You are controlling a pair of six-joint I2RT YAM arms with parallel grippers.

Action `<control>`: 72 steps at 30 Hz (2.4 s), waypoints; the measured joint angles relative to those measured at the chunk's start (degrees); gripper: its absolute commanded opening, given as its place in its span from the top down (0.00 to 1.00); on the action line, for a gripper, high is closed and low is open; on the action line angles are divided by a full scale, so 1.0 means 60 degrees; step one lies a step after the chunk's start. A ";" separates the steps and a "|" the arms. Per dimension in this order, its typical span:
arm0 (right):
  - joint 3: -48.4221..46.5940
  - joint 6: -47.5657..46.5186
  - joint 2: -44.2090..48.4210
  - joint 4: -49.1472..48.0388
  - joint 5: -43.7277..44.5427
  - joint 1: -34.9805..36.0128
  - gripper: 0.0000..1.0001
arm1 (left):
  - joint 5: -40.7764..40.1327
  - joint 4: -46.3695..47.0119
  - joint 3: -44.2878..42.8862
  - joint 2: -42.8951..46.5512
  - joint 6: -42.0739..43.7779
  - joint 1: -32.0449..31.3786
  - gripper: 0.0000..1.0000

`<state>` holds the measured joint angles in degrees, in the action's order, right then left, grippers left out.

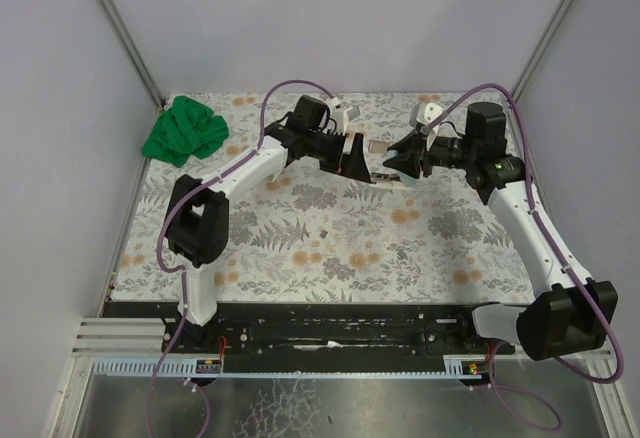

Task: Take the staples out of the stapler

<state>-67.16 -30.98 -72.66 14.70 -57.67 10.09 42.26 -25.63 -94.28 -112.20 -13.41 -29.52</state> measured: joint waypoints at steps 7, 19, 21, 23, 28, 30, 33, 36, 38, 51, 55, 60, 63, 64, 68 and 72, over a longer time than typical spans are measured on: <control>0.0772 0.1869 0.0211 -0.1599 -0.0004 -0.0299 1.00 | 0.0244 0.0102 0.0233 0.0000 -0.0204 0.0251 0.11; 0.1209 0.4393 0.0262 -0.4146 -0.0310 -0.0703 1.00 | 0.0568 0.0510 0.0470 0.0015 -0.0579 0.0554 0.02; 0.1209 0.4084 0.0299 -0.3850 -0.0306 -0.0703 1.00 | 0.0714 0.0554 0.0470 0.0073 -0.0678 0.0659 0.00; 0.1209 0.3614 0.0324 -0.3468 -0.0306 -0.0703 1.00 | 0.0841 0.0630 0.0470 0.0175 -0.0801 0.0838 0.00; 0.1209 0.2863 0.0372 -0.2958 -0.0240 -0.0703 1.00 | 0.1337 0.0984 0.0255 0.0484 -0.1286 0.1220 0.00; 0.1209 0.2605 0.0372 -0.2805 -0.0142 -0.0703 1.00 | 0.1555 0.1264 0.0120 0.0503 -0.1617 0.1231 0.02; 0.1246 0.2353 0.0372 -0.2765 0.0040 -0.0703 1.00 | 0.1825 0.1599 0.0069 0.0499 -0.2189 0.1177 0.06; 0.1300 0.2182 0.0372 -0.2769 0.0219 -0.0696 1.00 | 0.2040 0.1967 0.0069 0.0437 -0.2787 0.1100 0.11; 0.1366 0.2098 0.0372 -0.2765 0.0299 -0.0685 1.00 | 0.2182 0.2277 0.0069 0.0364 -0.3195 0.1020 0.15; 0.1523 0.1545 0.0372 -0.2699 0.0612 -0.0146 1.00 | 0.2565 0.3490 0.0222 -0.0135 -0.4557 0.0528 0.48; 0.1530 0.1464 0.0372 -0.2605 0.0714 -0.0117 1.00 | 0.2616 0.3738 0.0463 -0.0168 -0.4765 0.0528 0.56; 0.1534 0.1392 0.0372 -0.2546 0.0758 -0.0117 1.00 | 0.2637 0.3909 0.0652 -0.0171 -0.4914 0.0528 0.57; 0.1534 0.1300 0.0372 -0.2506 0.0783 -0.0087 1.00 | 0.2637 0.3931 0.0652 -0.0175 -0.4943 0.0528 0.58; 0.1534 0.1249 0.0372 -0.2481 0.0790 -0.0062 1.00 | 0.2634 0.3931 0.0652 -0.0178 -0.4947 0.0528 0.58; 0.1534 0.1086 0.0372 -0.2302 0.0965 0.0080 1.00 | 0.2626 0.3923 0.0652 -0.0222 -0.4947 0.0495 0.62; 0.1537 0.0980 0.0372 -0.2200 0.1096 0.0175 1.00 | 0.2626 0.3920 0.0652 -0.0284 -0.4940 0.0463 0.66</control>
<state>-57.93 -25.10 -70.43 1.50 -51.09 11.14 58.02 -2.11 -90.37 -113.91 -43.05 -26.74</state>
